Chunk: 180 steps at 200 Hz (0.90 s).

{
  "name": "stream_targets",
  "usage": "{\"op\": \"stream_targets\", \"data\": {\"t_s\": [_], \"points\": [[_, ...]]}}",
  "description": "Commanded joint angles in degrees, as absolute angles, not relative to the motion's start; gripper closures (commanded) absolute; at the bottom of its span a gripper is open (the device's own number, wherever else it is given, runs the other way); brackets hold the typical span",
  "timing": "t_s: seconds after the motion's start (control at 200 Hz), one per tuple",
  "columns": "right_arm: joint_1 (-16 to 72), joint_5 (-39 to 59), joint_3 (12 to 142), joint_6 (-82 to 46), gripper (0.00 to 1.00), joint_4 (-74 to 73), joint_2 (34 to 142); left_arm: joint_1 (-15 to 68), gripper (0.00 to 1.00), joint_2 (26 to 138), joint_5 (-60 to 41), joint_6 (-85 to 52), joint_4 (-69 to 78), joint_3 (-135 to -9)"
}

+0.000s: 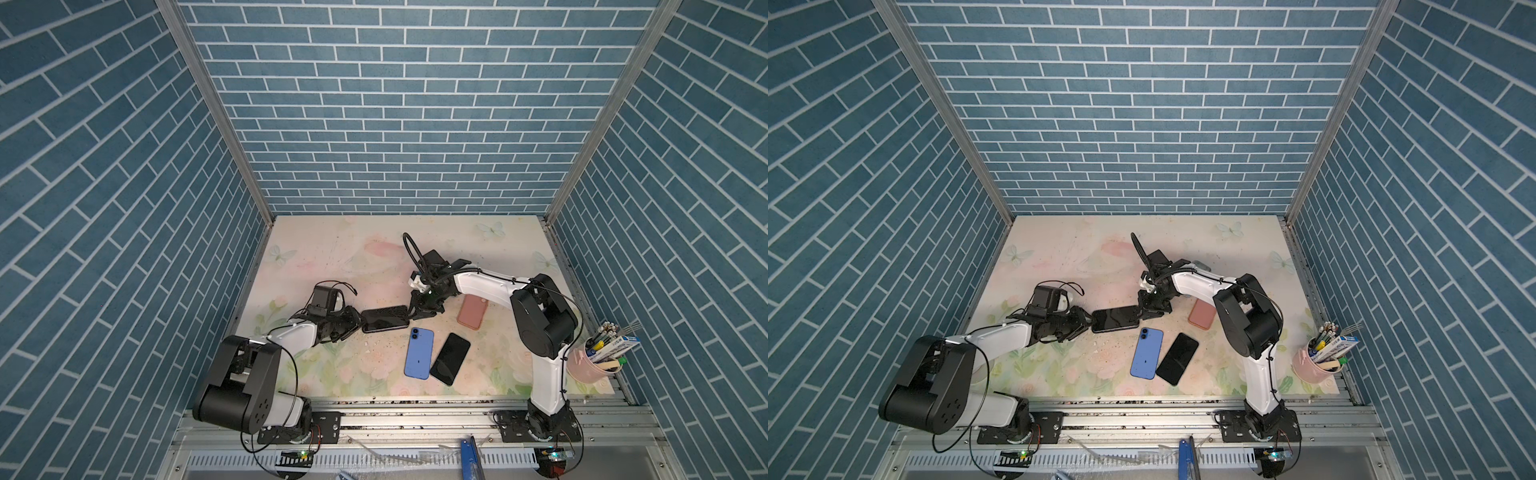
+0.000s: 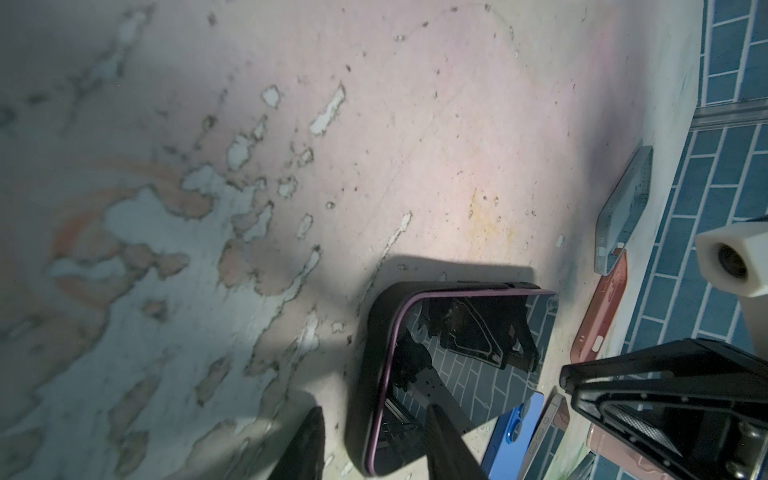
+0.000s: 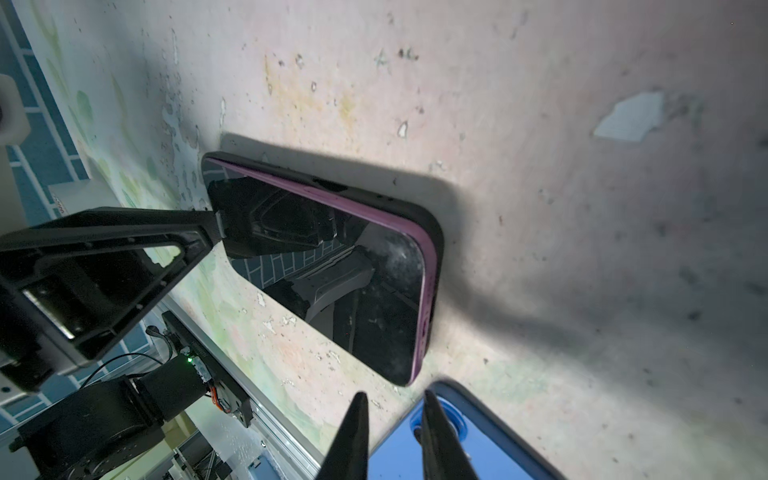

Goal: Put the phone into the phone case

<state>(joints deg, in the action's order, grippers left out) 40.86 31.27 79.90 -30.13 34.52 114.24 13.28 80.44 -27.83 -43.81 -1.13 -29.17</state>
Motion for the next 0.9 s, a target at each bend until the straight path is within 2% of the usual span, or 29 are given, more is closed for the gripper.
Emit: {"op": "stream_targets", "data": {"t_s": [0.0, 0.085, 0.325, 0.485, 0.895], "points": [[41.49, 29.97, 80.83, -29.01, 0.76, 35.43, 115.69, 13.84, 0.62, 81.91, -25.12, -42.57, -6.42, -30.4], [41.8, 29.95, 81.03, -28.96, 0.77, 35.33, 116.41, 14.98, 0.66, 82.41, -22.68, -42.33, -9.2, -31.93], [42.01, 29.64, 80.85, -29.0, 0.81, 34.99, 117.07, 20.92, 0.67, 83.79, -13.53, -41.07, -18.3, -38.26], [42.1, 30.0, 80.84, -29.0, 0.82, 34.78, 117.16, 21.95, 0.74, 85.26, -12.25, -40.85, -19.93, -39.73], [43.05, 30.41, 80.71, -29.27, 0.84, 33.71, 118.63, 22.2, 0.75, 87.93, -15.12, -39.51, -17.92, -41.57]]}}
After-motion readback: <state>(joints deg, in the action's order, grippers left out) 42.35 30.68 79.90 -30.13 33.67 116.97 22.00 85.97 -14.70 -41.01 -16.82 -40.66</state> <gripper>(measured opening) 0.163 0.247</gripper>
